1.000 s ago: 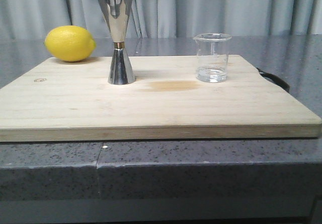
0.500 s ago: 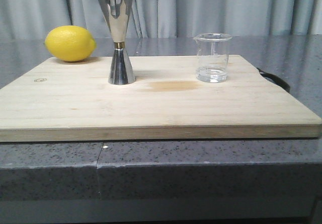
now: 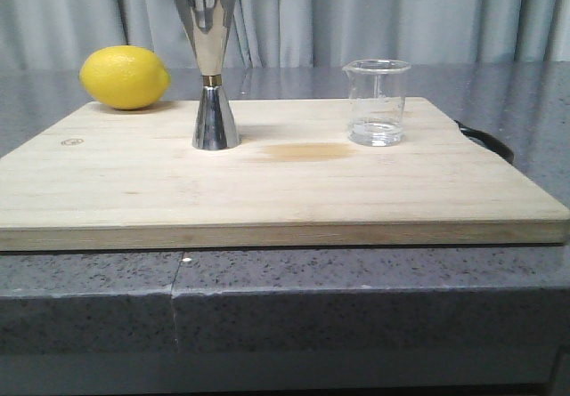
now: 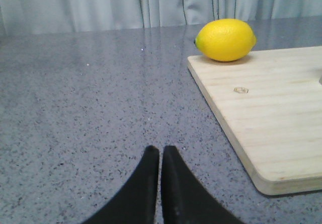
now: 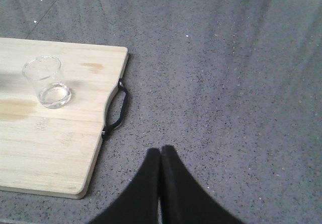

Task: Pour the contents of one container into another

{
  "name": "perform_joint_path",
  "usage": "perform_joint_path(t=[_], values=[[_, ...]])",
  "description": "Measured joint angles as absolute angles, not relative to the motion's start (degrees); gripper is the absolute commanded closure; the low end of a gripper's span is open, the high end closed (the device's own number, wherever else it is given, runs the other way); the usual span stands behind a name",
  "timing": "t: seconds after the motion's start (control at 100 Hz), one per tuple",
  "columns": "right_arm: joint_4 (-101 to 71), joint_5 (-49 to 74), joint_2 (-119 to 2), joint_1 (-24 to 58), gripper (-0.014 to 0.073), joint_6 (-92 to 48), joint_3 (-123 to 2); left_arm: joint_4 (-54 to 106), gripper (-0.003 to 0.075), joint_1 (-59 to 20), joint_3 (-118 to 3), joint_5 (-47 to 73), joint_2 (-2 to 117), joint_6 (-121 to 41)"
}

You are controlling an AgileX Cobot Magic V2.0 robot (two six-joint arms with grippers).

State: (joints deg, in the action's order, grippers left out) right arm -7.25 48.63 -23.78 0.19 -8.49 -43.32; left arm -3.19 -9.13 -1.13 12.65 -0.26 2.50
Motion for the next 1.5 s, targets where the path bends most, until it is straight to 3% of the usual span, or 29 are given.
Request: perform_joint_path(t=[0.22, 1.2, 1.5], values=[[-7.2, 48.6, -23.7, 0.2, 0.0669, -8.5, -43.3, -1.6, 0.0739, -7.2, 0.2, 6.1, -0.3, 2.6], [-7.2, 48.1, -22.5, -0.1, 0.0669, -8.5, -41.9, -1.0, 0.0739, -6.4, 0.2, 5.1, -0.3, 2.6], [-12.9, 24.8, -11.2, -0.5, 0.0669, -8.4, -21.5, -1.0, 0.0739, -6.4, 0.2, 5.1, -0.3, 2.6]])
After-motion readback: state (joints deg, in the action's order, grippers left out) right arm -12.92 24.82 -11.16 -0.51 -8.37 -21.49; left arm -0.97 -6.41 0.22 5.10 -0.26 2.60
